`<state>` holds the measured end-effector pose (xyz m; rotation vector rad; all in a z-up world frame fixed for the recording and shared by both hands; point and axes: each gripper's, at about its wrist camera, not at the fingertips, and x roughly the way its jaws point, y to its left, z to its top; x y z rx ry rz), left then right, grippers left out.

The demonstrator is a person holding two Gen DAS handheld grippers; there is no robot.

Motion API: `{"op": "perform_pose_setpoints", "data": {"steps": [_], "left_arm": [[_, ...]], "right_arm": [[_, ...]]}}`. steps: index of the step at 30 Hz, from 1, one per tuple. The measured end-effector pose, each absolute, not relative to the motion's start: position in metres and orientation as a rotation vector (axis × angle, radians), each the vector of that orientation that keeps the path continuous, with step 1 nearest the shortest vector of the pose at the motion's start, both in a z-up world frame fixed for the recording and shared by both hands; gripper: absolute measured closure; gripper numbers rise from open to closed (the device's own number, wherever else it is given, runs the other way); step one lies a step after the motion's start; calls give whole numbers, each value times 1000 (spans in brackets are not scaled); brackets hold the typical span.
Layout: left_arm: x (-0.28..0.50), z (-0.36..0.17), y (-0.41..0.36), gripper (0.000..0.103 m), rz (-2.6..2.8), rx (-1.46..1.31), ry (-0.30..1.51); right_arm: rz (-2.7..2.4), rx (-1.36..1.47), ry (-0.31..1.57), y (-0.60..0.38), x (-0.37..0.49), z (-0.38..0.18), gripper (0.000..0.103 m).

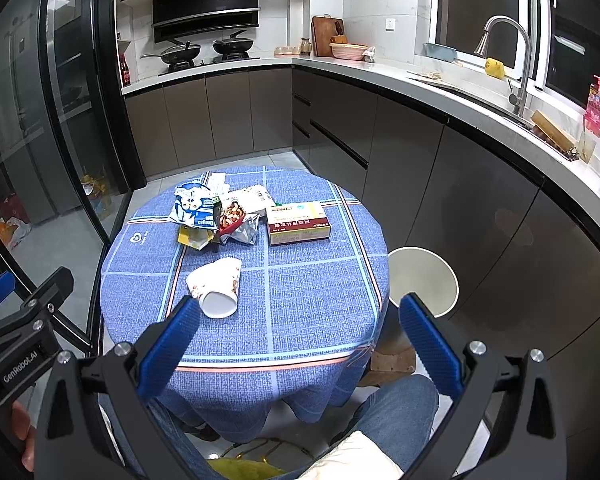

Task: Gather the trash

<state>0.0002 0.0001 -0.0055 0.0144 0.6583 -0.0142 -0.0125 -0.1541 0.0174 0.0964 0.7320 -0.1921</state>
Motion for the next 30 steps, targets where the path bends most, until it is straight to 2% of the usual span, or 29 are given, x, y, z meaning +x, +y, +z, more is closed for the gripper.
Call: {"op": "perform_pose_setpoints", "data": {"steps": [30], "left_arm": [[-1,-1,0,8,-15,13,657]], "right_arm": [[-189,101,732,-154,-10,12,3]]}}
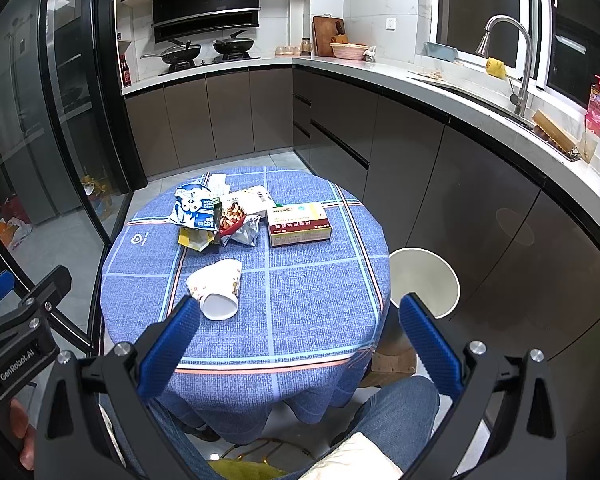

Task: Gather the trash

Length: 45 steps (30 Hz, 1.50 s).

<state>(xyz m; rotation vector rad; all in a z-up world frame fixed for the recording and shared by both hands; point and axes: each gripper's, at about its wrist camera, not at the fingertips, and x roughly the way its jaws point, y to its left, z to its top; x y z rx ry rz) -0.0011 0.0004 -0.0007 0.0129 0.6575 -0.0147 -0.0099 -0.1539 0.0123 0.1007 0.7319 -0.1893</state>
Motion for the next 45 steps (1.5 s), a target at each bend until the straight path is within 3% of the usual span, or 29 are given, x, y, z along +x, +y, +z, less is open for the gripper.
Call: {"op": "perform_pose_setpoints", "data": {"steps": [45], "left_arm": [[59,-8,1,8,4,20,747]], "right_arm": [[-170,129,831,-167,49,-5,3]]}}
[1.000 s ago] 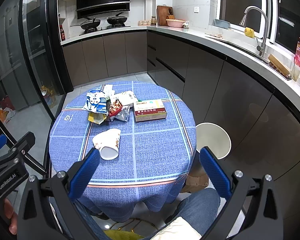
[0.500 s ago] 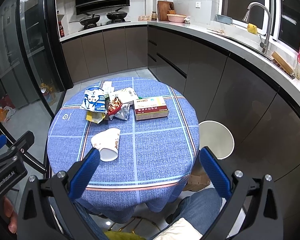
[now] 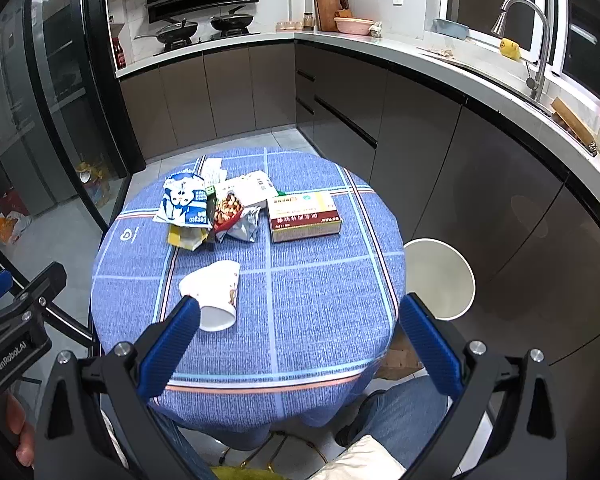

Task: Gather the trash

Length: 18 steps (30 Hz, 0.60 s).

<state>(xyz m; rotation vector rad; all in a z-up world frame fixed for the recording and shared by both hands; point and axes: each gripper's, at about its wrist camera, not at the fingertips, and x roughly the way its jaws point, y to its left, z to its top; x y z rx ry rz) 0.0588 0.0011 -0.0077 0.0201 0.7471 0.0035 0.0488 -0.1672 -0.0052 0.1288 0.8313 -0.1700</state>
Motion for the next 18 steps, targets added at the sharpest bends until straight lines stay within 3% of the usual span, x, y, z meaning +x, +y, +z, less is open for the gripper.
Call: {"op": "perform_pose_setpoints", "data": {"steps": [15,18], "left_arm": [[65,-12,6,8,-1,11,762],[73,-17,21,8,-5,-29,771]], "right_arm": [[-136,113,826,-165,54,-8,3],[62,198,863,-168,70,-29,3]]}}
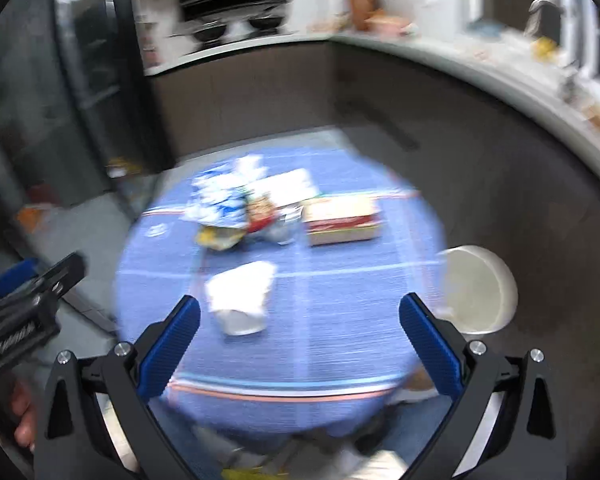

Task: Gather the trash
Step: 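Grasp the white paper cup with the right tool while the left tool grasps the blue-white snack bag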

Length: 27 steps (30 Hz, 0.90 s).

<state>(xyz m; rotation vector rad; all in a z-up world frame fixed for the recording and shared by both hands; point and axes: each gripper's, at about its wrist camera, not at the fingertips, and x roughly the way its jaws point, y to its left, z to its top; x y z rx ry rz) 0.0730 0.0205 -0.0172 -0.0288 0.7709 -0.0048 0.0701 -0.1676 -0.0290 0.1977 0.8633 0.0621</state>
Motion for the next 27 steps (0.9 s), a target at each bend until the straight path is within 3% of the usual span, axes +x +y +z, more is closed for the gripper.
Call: {"op": "perform_pose_setpoints", "data": {"steps": [11,15,18,19,24,26,27], "left_arm": [[128,-56,49,8,-76,-30,846],[156,-63,43,8,-142,-60,890],[180,-65,33,8,-202,-102,920],[189,-67,29,8,-227,-114,933],[238,-83,10,9,-264,-136,991],[259,-91,4,9,-263,-151,1013],[268,-95,2,10,-260,-158,1024]], "right_arm": [[225,61,1026,-105,141,-129,3],[249,53,1028,-96,156,-142,7],[276,72,1048,-97,165,-150,22],[282,79,1058,-100,168,-152,34],[327,140,1048,-115,168,-154,42],[332,146,1029,-121,170,-152,66],[337,156,1021,-124,168,-150,69]]}}
